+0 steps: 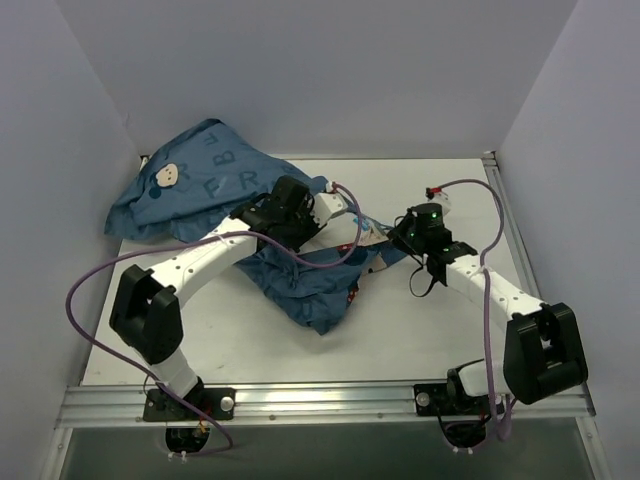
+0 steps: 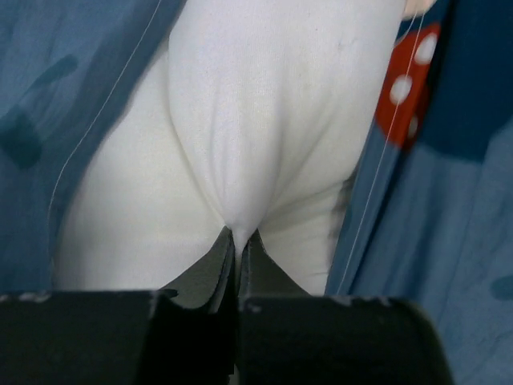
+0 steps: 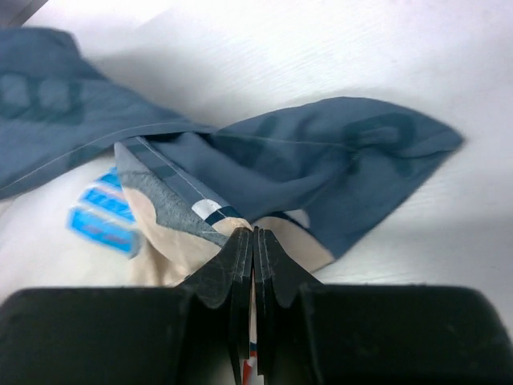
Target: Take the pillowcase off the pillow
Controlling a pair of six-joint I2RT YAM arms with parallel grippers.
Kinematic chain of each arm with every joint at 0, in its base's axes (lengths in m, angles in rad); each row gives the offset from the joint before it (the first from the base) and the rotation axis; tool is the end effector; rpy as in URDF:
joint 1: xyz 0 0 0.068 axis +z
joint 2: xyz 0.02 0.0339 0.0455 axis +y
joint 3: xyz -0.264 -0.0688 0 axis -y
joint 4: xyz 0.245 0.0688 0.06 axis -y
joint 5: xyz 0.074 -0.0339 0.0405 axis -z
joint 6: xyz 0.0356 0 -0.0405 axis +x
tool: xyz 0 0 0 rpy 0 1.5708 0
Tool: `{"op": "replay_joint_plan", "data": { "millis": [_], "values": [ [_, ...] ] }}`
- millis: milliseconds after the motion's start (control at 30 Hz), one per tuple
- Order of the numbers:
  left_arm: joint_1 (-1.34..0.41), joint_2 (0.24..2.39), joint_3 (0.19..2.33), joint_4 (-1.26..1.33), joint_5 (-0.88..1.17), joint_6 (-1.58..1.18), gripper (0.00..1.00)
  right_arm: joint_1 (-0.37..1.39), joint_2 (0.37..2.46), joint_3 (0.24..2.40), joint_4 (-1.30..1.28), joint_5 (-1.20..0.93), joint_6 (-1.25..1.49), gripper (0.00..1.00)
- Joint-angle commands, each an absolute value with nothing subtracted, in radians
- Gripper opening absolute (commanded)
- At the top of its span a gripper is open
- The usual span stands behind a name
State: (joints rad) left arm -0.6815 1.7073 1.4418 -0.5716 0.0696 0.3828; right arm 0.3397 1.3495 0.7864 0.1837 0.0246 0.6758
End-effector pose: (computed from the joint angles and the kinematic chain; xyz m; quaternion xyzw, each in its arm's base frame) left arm 0.2947 -0.2422 0.2873 0.4841 0.7976 -0.0855 0.3496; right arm 0.2860 0.1002 0.2504 0.1452 0.8149 0.2639 0.4952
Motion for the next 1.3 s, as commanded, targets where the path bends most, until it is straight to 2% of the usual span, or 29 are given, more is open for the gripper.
{"op": "replay_joint_plan", "data": {
  "millis": [0, 200, 367, 633, 867, 933, 967, 1067, 1167, 1267],
  "values": [
    [-0.603, 1.616, 1.379, -0.653, 0.044, 0.425, 0.02, 0.203, 1.341, 0.732, 0.175, 0.016, 0.643, 0.0],
    [-0.569, 1.471, 1.325, -0.702, 0.153, 0.449, 0.02, 0.124, 1.44, 0.725, 0.297, -0.101, 0.627, 0.0],
    [-0.503, 1.425, 1.417, -0.759, 0.258, 0.385, 0.02, 0.13, 1.538, 0.736, 0.347, -0.156, 0.646, 0.0],
    [-0.39, 1.436, 1.612, -0.755, 0.327, 0.316, 0.02, 0.147, 1.701, 0.703, 0.42, -0.198, 0.637, 0.0],
    [-0.406, 1.528, 1.663, -0.648, 0.347, 0.172, 0.02, 0.224, 1.632, 0.822, 0.404, -0.345, 0.571, 0.01],
    [-0.423, 1.569, 1.667, -0.631, 0.312, 0.164, 0.02, 0.236, 1.55, 0.871, 0.339, -0.347, 0.537, 0.18],
    [-0.431, 1.581, 1.67, -0.617, 0.286, 0.161, 0.02, 0.251, 1.514, 0.899, 0.252, -0.336, 0.516, 0.34],
    [-0.459, 1.643, 1.684, -0.592, 0.265, 0.138, 0.02, 0.294, 1.379, 0.992, 0.082, -0.244, 0.433, 0.52],
    [-0.479, 1.715, 1.744, -0.589, 0.261, 0.115, 0.02, 0.343, 1.263, 1.006, 0.023, -0.183, 0.429, 0.59],
    [-0.5, 1.785, 1.837, -0.609, 0.261, 0.1, 0.02, 0.437, 1.184, 0.936, 0.082, -0.176, 0.508, 0.6]
  ]
}}
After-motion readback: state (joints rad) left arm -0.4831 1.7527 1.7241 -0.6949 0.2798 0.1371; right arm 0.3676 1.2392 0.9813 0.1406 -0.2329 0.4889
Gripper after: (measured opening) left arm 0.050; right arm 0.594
